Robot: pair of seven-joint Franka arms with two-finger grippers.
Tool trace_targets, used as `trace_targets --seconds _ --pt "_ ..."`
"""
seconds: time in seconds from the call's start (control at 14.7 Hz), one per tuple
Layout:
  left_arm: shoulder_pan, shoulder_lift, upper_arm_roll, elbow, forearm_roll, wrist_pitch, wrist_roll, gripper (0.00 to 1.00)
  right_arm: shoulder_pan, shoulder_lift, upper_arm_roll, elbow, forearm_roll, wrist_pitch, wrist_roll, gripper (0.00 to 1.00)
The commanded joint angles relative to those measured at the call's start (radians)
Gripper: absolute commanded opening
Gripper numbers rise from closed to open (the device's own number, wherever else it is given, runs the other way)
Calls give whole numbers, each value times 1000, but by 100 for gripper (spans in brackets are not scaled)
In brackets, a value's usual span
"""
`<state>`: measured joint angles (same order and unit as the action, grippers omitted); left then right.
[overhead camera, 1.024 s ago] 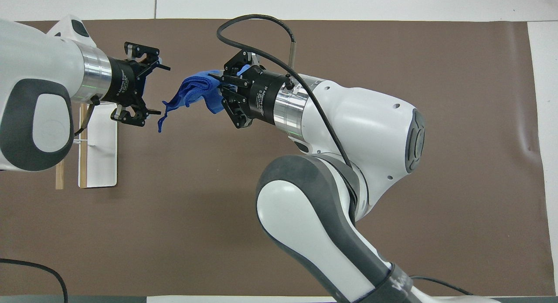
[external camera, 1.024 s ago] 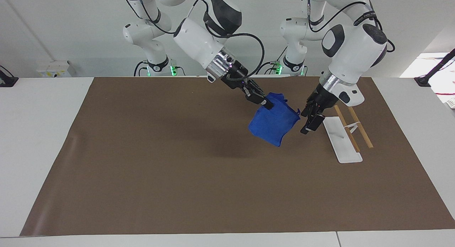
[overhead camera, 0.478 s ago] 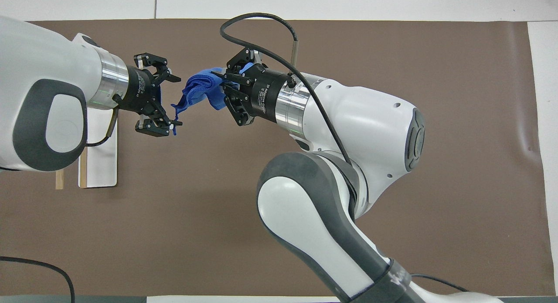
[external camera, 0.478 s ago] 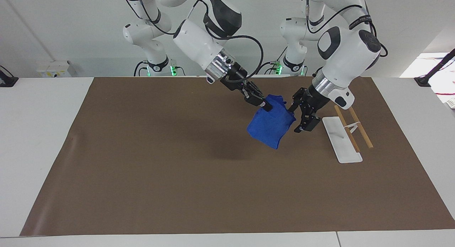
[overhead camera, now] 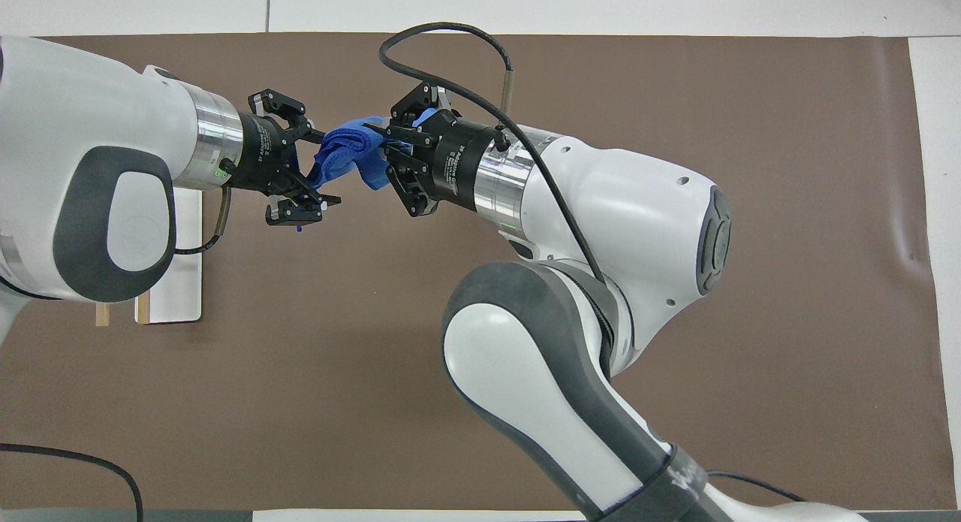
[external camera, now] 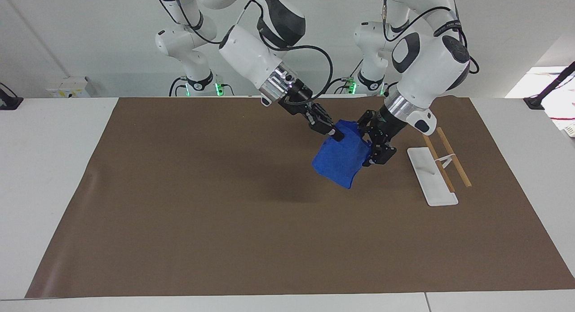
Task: Right arm passes towel to left arm to hang
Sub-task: 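Hold the towel with the right gripper while the left gripper grasps it, then open the right gripper and withdraw it while the left gripper holds towel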
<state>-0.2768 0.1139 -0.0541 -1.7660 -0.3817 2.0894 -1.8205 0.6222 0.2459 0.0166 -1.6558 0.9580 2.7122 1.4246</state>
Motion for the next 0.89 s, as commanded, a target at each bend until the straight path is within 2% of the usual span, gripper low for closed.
trace_targets --seconds 0.0,0.07,0.14,0.2,0.75,0.82 --pt "-13 -23 10 -62 -19 89 -8 40 -2 6 3 7 18 15 -3 0" --pt "-15 -23 8 -79 -20 110 -8 36 -4 6 3 7 18 15 -3 0" --pt "-21 -26 8 -96 -20 124 -8 25 -2 6 3 7 18 15 -3 0" --pt "-22 -26 8 -98 -20 127 -8 0 -4 6 3 7 18 15 -3 0" --pt "-7 -28 14 -52 -8 113 73 0 -10 6 3 16 4 14 -7 0" --pt "-9 -31 16 -50 -2 115 81 0 -9 6 2 16 2 14 -27 25"
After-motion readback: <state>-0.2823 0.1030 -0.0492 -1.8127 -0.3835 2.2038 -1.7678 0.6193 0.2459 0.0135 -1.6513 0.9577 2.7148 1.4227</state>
